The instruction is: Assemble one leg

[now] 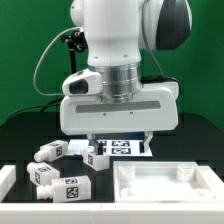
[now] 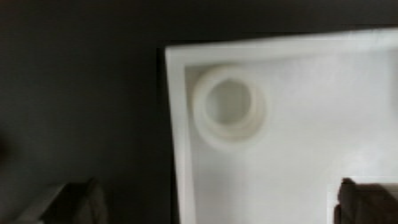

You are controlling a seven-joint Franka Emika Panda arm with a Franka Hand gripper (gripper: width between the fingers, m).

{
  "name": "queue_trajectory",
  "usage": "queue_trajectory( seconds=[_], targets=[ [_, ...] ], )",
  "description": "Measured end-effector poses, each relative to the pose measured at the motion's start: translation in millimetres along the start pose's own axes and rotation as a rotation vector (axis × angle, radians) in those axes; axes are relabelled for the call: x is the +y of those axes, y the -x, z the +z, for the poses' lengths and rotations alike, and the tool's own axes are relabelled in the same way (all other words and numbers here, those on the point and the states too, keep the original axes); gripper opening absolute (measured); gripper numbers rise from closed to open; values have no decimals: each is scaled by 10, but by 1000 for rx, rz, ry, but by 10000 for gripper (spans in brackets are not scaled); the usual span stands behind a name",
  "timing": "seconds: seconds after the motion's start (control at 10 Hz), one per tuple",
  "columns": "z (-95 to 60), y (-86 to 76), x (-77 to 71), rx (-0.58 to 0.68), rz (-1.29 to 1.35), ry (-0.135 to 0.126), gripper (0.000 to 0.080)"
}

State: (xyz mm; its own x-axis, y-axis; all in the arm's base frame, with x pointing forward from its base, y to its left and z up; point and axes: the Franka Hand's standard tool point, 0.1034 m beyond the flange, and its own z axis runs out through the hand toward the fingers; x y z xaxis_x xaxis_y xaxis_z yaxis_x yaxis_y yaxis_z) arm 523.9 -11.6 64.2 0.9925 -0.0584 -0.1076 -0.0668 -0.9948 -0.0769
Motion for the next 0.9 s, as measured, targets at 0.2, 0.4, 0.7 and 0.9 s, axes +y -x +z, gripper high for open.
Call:
queue_trajectory(
  seconds=[0.2, 0.4, 0.7, 0.9],
  targets=[
    [8, 35, 21, 14, -35, 4, 649],
    [13, 35, 26, 14, -96, 5, 649],
    [60, 170, 117, -8, -360, 50, 649],
    [171, 374, 165, 6, -467, 86, 649]
  ],
)
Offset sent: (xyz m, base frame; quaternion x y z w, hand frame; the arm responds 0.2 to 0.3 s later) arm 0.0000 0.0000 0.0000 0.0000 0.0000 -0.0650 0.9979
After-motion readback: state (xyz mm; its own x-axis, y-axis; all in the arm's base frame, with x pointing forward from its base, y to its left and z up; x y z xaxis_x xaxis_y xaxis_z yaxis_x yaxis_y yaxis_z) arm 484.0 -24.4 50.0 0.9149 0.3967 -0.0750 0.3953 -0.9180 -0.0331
